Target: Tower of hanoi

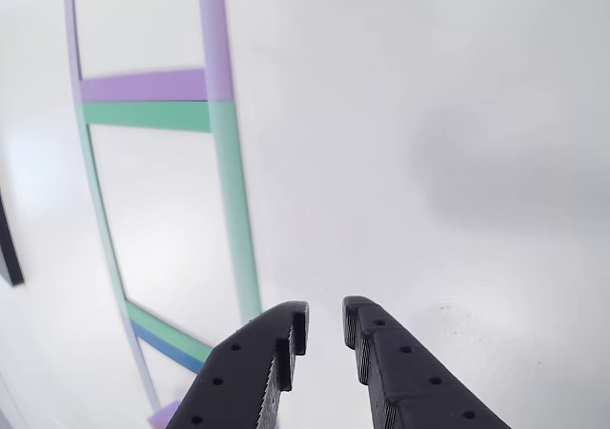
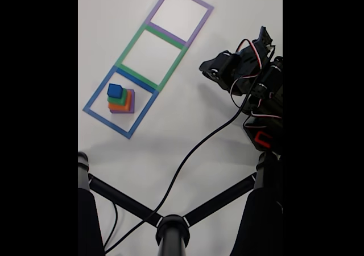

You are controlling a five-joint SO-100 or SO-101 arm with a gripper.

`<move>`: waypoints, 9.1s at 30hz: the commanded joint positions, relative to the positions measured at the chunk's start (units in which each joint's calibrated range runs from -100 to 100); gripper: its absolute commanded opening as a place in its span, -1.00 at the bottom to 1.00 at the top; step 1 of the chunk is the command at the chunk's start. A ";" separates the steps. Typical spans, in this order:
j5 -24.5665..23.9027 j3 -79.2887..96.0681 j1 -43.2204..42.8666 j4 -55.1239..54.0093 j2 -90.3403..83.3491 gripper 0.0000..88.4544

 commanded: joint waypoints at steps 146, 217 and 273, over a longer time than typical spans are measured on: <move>-0.34 0.27 -0.65 -0.36 -0.93 -1.00; -0.34 0.27 -0.65 -0.36 -0.93 -1.00; 25.39 -20.17 0.26 -1.90 16.06 -1.00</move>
